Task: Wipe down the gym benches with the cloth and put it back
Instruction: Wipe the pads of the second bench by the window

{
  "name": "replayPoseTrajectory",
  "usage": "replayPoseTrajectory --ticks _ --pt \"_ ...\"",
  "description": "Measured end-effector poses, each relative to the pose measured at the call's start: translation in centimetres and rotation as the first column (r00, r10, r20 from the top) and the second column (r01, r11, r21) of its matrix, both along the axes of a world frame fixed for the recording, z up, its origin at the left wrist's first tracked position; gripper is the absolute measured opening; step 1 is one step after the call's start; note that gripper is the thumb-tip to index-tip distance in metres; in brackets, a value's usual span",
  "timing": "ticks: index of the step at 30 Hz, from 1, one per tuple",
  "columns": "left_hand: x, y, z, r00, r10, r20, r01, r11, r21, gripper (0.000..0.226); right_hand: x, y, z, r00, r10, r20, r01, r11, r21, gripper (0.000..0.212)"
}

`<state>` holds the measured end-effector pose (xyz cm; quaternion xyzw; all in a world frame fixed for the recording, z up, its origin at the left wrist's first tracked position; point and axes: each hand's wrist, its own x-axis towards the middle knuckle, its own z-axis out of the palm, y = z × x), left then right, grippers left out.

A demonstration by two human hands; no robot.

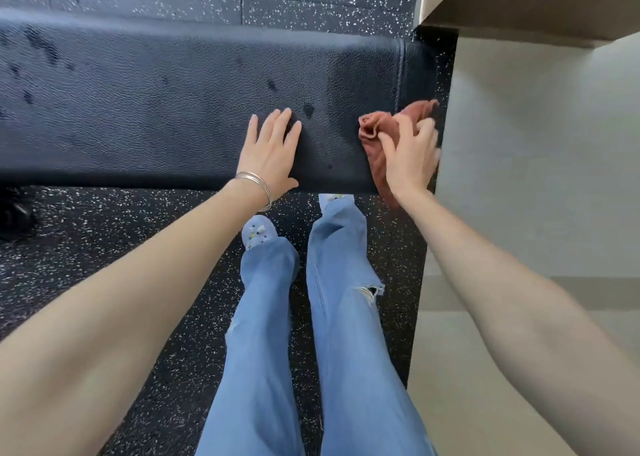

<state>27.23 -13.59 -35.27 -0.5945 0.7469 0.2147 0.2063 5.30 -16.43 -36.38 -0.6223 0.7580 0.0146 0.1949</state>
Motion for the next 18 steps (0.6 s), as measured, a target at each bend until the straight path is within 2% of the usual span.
replayPoseTrajectory --ticks 4,7,9,11,13,15,17,18 --pt "2.7 0.2 0.0 0.996 0.087 -0.016 -0.088 0.994 -0.065 0.096 3.9 -8.8 -0.1 0.978 -0.172 0.117 0.160 0.982 0.099 0.034" --pt "4.9 0.8 -0.5 0.988 0.154 -0.018 -0.154 0.986 -0.063 0.095 6.5 -8.7 -0.6 0.972 -0.227 0.068 0.217 0.968 0.123 0.051" --pt "6.1 1.1 -0.9 0.987 0.156 -0.032 -0.157 0.986 -0.056 0.093 7.8 -4.7 -1.0 0.991 -0.133 -0.030 0.135 0.989 0.062 0.056" --pt "6.8 1.3 -1.2 0.990 0.136 -0.048 -0.139 0.988 -0.063 0.093 8.6 0.7 -1.3 0.988 0.091 -0.126 -0.087 0.996 0.033 0.049" --pt "7.2 1.3 -1.4 0.991 0.116 -0.062 -0.120 0.991 -0.063 0.092 8.3 4.8 -1.3 0.927 0.338 -0.160 -0.337 0.941 0.039 0.043" --pt "7.6 1.2 -1.6 0.992 0.104 -0.074 -0.109 0.992 -0.066 0.091 6.8 6.0 -1.5 0.853 0.497 -0.160 -0.503 0.864 0.005 0.041" --pt "8.1 1.2 -1.6 0.993 0.088 -0.076 -0.093 0.993 -0.067 0.090 5.1 5.0 -1.4 0.853 0.500 -0.151 -0.502 0.864 0.026 0.042" --pt "8.3 1.2 -1.6 0.995 0.077 -0.071 -0.082 0.994 -0.070 0.089 4.5 4.1 -1.4 0.889 0.426 -0.167 -0.428 0.903 0.027 0.042"
